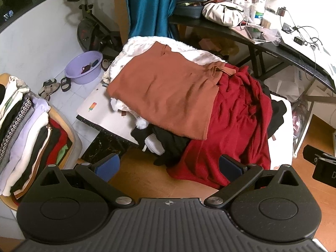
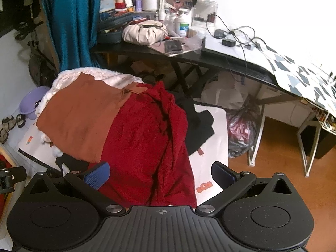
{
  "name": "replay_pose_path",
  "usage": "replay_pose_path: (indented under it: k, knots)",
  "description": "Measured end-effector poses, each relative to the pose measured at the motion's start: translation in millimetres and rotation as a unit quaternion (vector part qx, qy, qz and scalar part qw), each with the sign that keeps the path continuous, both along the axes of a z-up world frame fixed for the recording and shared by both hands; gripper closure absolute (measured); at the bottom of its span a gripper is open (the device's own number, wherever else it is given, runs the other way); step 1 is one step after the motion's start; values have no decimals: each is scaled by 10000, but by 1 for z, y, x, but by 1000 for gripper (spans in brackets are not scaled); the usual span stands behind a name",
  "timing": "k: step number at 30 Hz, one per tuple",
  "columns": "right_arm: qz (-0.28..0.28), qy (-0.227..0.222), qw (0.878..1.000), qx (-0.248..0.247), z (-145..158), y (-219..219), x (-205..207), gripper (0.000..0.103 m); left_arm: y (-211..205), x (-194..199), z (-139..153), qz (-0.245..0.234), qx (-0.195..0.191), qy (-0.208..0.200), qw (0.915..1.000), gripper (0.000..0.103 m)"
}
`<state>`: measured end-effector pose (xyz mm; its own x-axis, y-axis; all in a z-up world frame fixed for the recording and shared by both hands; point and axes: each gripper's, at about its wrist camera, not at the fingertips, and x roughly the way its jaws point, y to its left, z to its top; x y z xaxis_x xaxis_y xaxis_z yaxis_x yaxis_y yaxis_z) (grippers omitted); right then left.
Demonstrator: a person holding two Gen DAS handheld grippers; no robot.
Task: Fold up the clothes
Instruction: 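Move both grippers toward the rust-brown sweater on the clothes pile, then grasp the rust-brown sweater edge with the right gripper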
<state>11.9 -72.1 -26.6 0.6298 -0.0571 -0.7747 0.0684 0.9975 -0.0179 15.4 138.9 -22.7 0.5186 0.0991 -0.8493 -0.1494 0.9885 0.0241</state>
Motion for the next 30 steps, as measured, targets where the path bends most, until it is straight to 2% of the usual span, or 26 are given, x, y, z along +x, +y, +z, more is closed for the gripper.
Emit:
replay_pose_path:
  k: [14, 20, 26, 30]
  knots:
    - [33, 67, 10000, 42, 0, 17, 11, 1, 22, 0, -2, 115, -20, 109, 9999, 0]
    - [45, -236, 9997, -8, -1, 13, 14, 1, 30, 5, -14, 275, -204, 299, 9990, 0]
    - [-61, -358, 9993, -11, -6, -2, 43, 1, 40, 27, -22, 519, -269, 366, 9976, 0]
    - [-90, -298, 9993, 192, -20, -14, 80, 1, 45, 57, -25, 676, -145, 299, 9972, 0]
